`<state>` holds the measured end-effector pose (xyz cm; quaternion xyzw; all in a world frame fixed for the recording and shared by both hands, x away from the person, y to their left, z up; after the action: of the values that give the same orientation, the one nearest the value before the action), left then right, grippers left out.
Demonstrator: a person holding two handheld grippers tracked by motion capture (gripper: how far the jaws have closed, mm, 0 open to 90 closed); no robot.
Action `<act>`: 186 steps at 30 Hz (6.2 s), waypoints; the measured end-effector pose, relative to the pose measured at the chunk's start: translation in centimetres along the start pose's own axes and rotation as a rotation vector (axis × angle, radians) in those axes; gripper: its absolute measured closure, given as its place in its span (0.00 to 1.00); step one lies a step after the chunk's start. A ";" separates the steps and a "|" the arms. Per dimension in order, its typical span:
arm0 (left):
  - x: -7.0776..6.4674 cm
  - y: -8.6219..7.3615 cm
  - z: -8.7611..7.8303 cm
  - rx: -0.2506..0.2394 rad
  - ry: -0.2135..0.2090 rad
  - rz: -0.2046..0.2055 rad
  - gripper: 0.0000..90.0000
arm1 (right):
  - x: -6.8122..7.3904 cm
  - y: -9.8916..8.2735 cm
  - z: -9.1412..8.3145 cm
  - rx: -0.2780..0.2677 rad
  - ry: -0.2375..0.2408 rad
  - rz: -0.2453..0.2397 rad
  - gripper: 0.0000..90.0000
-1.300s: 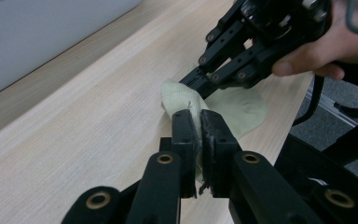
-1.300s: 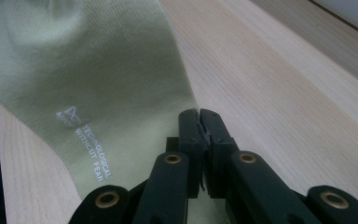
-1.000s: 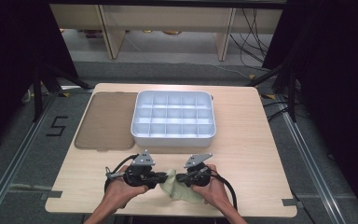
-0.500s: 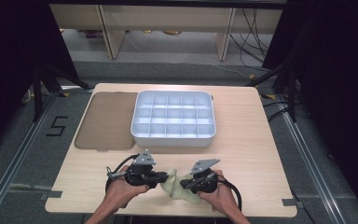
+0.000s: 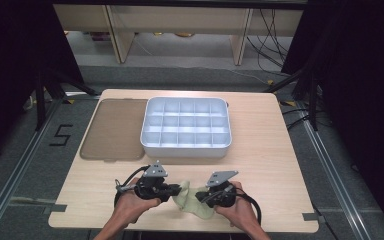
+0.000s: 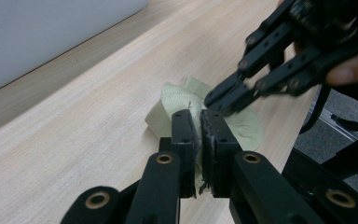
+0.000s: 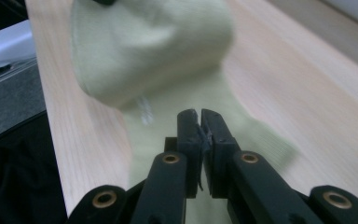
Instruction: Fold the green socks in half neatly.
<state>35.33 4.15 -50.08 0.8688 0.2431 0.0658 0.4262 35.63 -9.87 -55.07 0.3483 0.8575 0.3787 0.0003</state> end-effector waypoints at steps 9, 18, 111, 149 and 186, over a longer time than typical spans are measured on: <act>-0.4 0.4 0.6 0.002 -0.004 -0.005 0.93 | -2.0 -1.9 -1.4 0.007 -0.062 0.029 0.97; -1.0 1.3 2.6 0.012 -0.023 0.004 0.93 | -2.0 -1.5 -0.7 0.026 -0.039 0.030 0.98; -2.1 -3.6 5.5 0.142 -0.001 0.052 0.99 | 1.2 -0.5 -2.9 -0.042 0.037 0.012 0.96; 0.9 -2.2 6.8 0.116 0.072 0.059 0.96 | -2.0 0.0 -0.8 0.003 -0.053 0.024 0.97; -2.7 -2.8 4.0 0.032 -0.002 0.052 0.90 | -0.3 -2.1 -3.5 -0.028 -0.010 0.025 0.96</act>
<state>33.25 1.52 -54.53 0.8817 0.2210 0.0719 0.4105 33.66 -13.35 -53.99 0.3610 0.8476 0.3888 0.0046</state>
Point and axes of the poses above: each handheld gripper's, and its own axes: z roughly forward along the jaws, y roughly out of its top, x roughly to its left, the point moved 8 cm from there along z, roughly forward along the jaws, and after that the axes turned 11 degrees about z, right-handed, at the moved point
